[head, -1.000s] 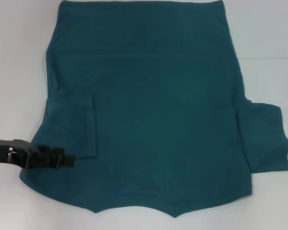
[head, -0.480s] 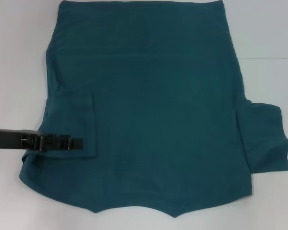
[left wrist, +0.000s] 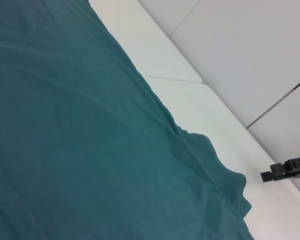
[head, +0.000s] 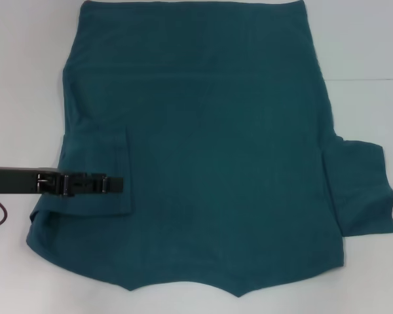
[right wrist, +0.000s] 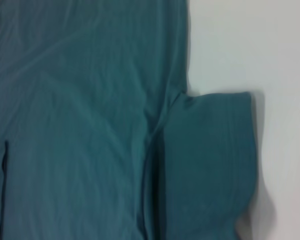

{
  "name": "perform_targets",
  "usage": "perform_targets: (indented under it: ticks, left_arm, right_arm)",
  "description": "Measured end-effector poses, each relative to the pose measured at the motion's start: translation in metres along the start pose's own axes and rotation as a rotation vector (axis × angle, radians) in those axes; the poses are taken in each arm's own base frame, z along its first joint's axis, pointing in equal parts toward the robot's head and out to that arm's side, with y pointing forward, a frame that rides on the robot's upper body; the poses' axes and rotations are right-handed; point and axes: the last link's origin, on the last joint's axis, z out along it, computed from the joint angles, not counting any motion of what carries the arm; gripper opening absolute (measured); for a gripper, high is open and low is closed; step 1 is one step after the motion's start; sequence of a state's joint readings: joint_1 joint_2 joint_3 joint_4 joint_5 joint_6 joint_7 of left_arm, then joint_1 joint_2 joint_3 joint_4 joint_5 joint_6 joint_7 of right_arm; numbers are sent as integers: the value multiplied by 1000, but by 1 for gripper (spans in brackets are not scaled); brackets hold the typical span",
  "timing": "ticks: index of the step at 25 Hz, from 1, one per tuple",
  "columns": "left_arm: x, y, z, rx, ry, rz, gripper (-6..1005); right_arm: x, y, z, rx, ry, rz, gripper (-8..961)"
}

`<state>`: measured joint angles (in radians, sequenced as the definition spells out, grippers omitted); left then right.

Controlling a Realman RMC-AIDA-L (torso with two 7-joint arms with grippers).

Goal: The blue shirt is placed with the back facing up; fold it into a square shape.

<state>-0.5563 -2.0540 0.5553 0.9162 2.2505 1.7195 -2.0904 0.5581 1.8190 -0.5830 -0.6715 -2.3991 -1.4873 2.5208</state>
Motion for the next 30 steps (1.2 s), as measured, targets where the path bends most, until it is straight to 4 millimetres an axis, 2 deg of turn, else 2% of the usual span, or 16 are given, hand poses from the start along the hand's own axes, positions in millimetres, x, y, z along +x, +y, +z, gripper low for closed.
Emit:
perform_targets:
  ticks: [12,30]
  left_arm:
    - [2,-1,0,7,14,0,637]
    - [3,-2,-2,7,28,-5,637]
  right_arm:
    - [-1,5,32,23,-17,8,795]
    - [0,17,54,30,-18,-22,764]
